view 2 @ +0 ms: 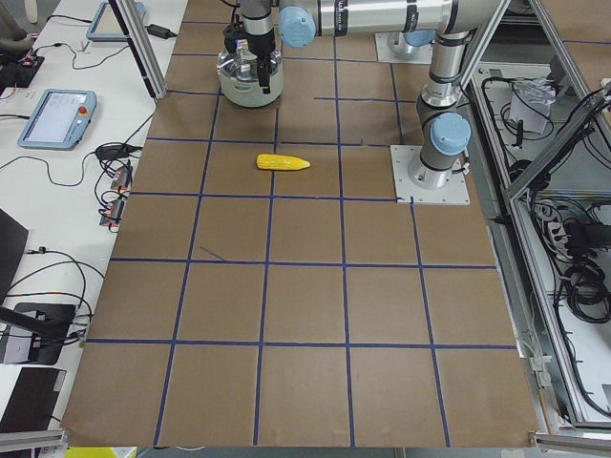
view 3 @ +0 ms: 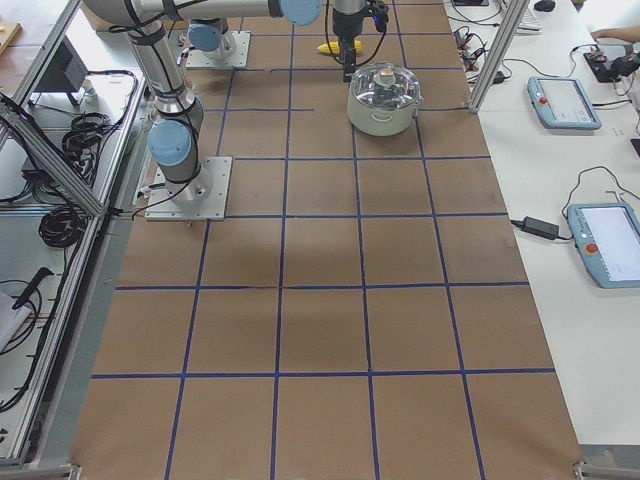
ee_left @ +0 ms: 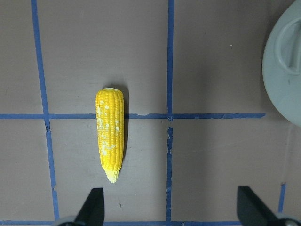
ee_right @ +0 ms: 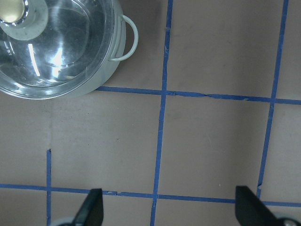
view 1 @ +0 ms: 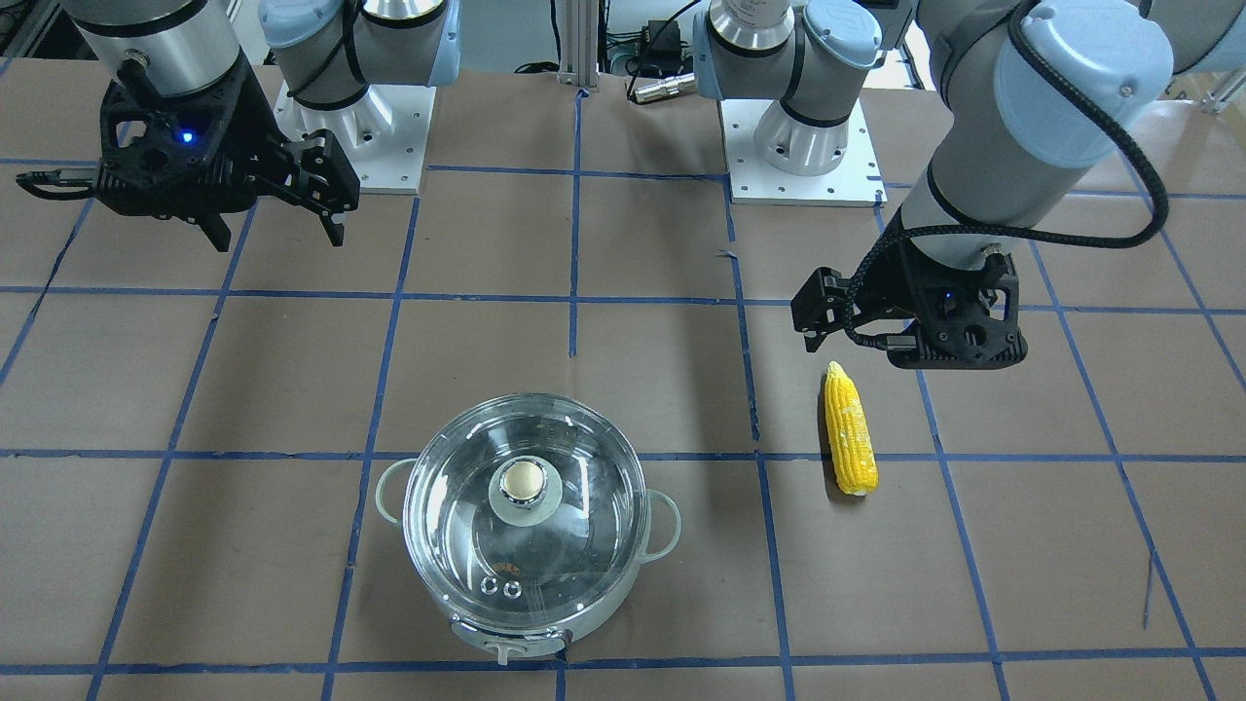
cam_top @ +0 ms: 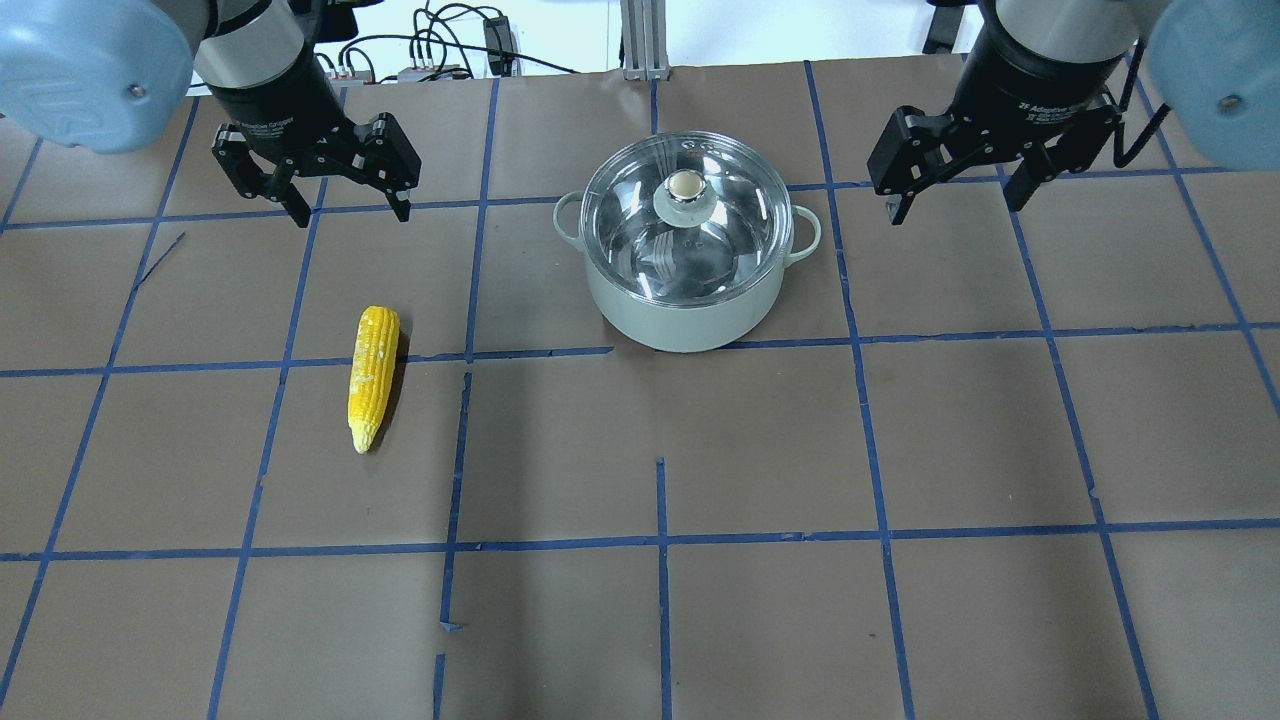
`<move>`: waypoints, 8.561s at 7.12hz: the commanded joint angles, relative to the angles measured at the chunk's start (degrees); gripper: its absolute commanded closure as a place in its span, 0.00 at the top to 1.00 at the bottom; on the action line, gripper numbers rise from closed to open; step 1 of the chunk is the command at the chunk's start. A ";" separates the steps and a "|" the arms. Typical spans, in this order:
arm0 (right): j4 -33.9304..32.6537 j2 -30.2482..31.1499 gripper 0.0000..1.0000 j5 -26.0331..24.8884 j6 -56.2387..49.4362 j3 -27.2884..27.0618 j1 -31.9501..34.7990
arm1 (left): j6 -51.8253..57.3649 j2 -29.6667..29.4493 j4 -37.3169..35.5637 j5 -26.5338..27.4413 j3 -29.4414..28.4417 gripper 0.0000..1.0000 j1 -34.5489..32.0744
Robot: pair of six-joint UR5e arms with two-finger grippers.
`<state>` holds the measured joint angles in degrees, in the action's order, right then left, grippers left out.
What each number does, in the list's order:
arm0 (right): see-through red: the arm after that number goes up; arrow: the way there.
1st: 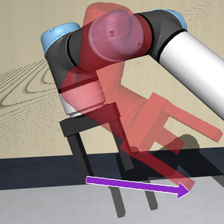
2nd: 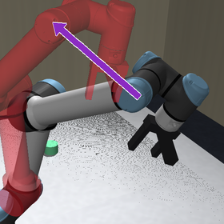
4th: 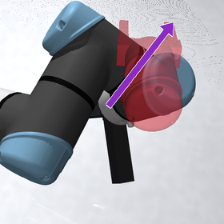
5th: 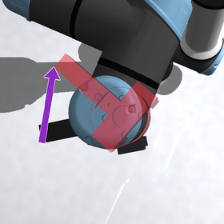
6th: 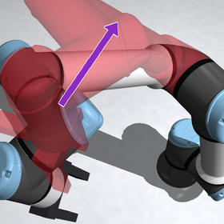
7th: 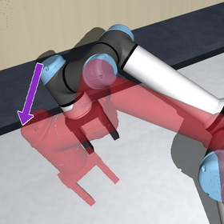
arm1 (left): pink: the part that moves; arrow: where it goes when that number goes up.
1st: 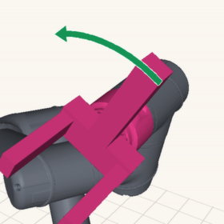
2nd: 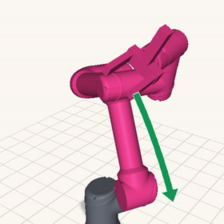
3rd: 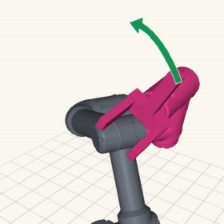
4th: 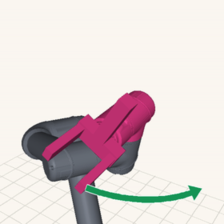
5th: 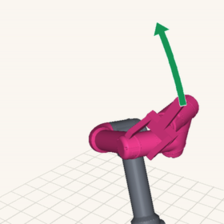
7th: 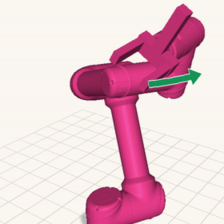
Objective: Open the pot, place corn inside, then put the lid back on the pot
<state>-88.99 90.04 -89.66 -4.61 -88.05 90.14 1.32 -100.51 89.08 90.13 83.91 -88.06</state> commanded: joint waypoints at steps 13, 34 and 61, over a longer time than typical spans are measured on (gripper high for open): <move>-16.46 -25.95 0.99 0.36 30.25 13.07 14.27 | 20.91 -5.23 -48.83 -2.05 31.05 1.00 6.13; 0.14 -25.36 0.14 -3.16 -2.24 16.88 -3.91 | 10.28 -8.56 -50.32 -0.30 33.61 0.58 8.51; -4.18 -22.20 0.11 -3.68 -4.62 12.63 -5.86 | -11.99 -24.49 -9.01 1.46 -23.37 0.99 -17.25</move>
<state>-93.26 66.75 -93.36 -9.53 -76.01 83.88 -15.46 -127.13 79.65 91.42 58.76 -107.32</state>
